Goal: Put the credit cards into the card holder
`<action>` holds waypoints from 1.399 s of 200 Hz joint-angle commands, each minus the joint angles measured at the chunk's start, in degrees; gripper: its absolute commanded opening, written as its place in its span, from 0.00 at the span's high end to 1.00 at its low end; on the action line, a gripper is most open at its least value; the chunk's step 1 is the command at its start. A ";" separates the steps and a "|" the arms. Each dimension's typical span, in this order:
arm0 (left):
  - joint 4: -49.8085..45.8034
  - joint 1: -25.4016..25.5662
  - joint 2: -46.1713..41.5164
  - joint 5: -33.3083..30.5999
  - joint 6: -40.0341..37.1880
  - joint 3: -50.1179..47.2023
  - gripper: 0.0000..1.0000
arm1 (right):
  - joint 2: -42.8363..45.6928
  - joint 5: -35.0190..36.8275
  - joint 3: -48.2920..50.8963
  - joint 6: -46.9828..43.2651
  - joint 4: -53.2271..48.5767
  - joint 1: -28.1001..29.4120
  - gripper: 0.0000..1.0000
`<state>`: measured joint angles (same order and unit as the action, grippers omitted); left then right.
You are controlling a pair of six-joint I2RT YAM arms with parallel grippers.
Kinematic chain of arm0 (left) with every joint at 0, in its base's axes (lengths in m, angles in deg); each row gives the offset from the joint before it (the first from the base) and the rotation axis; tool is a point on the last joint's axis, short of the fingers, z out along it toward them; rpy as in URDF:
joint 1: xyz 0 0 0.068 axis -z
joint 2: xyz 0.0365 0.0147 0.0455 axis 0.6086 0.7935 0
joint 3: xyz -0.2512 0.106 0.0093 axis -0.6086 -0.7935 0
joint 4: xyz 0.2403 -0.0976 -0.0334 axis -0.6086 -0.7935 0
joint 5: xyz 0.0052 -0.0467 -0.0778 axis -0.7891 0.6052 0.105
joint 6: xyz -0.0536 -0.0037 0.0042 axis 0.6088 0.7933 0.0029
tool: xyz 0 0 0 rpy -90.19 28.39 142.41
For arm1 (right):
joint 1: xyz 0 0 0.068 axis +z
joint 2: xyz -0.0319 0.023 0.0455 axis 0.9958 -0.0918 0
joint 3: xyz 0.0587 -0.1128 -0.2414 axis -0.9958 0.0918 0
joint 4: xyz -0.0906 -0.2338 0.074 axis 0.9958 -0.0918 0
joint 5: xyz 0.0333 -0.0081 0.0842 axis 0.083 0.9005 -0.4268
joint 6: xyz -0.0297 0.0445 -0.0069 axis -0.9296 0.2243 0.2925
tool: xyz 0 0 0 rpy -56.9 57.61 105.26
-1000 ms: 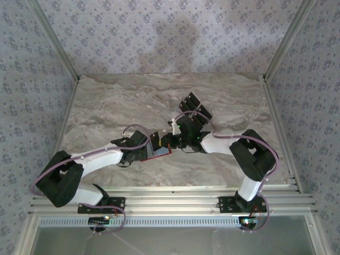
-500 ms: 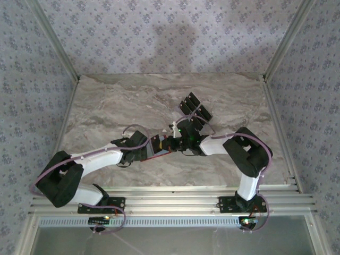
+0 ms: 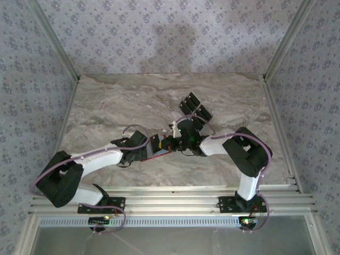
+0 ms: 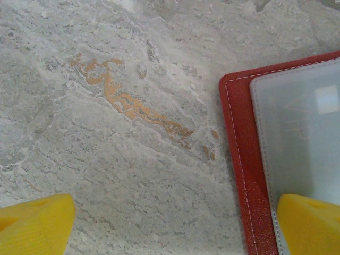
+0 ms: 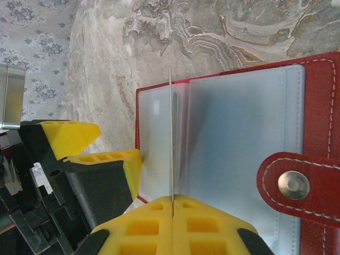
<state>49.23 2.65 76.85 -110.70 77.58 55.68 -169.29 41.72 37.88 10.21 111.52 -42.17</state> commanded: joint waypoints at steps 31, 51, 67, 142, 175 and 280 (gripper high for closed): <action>-2.17 -0.13 0.23 -1.10 0.27 -1.23 0.02 | -2.43 -1.70 0.19 1.44 2.17 0.06 1.00; -2.19 -0.19 0.18 -1.11 0.19 -1.27 0.02 | -3.06 -1.79 0.28 1.57 2.52 0.23 1.00; -2.13 -0.22 0.22 -1.04 0.17 -1.31 0.02 | -3.51 -1.87 0.34 1.57 2.50 0.20 1.00; -1.99 -0.28 0.30 -0.93 0.06 -1.35 0.02 | -3.70 -2.31 1.39 1.83 2.93 -0.10 1.00; -1.90 -0.41 0.25 -0.89 -0.01 -1.36 0.03 | -3.71 -2.36 2.44 1.85 3.23 -0.28 1.00; -1.55 -0.39 0.40 -0.81 -0.04 -1.54 0.03 | -5.60 -5.92 1.45 1.44 2.12 -1.02 1.00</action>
<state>49.78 2.65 76.85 -110.70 77.55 55.48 -172.94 37.76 40.16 11.67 115.61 -43.02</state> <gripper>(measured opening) 0.975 0.058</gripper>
